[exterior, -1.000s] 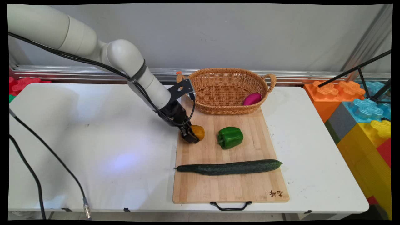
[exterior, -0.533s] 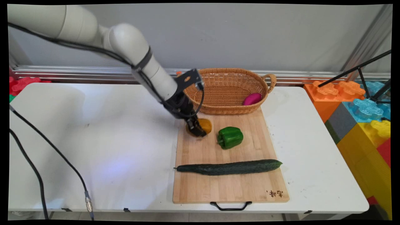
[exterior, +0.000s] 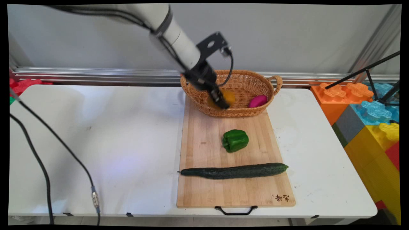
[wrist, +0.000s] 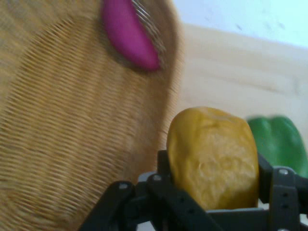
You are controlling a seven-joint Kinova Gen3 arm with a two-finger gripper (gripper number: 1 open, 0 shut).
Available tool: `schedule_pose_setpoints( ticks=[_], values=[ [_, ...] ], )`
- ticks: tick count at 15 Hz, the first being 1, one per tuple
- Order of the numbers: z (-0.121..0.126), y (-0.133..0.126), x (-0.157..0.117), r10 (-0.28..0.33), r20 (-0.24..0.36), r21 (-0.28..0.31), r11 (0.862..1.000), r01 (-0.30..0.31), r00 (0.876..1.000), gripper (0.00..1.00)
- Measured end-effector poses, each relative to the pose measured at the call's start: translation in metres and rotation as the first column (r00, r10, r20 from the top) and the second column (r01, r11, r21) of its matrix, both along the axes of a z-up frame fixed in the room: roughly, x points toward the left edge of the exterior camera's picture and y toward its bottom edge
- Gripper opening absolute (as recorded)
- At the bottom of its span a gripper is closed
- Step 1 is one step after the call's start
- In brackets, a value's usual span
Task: Place the picked object in the vegetable basket
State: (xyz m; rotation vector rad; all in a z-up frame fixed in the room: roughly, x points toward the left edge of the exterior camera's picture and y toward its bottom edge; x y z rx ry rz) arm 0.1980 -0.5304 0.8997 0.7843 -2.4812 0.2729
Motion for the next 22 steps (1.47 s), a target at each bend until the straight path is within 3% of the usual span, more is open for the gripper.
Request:
schedule_pose_setpoints(
  ticks=[5, 9, 12, 22],
  values=[
    [0.018, -0.043, -0.002, 0.067, 0.012, -0.107, 0.992, -0.065, 0.998, 0.00],
    [0.004, -0.082, 0.006, 0.118, 0.031, -0.167, 0.980, -0.111, 0.993, 0.00],
    [-0.026, -0.107, 0.010, 0.140, 0.037, -0.165, 0.977, -0.132, 0.989, 0.00],
    [-0.113, -0.146, 0.024, 0.178, 0.058, -0.113, 0.979, -0.171, 0.982, 0.00]
  ],
)
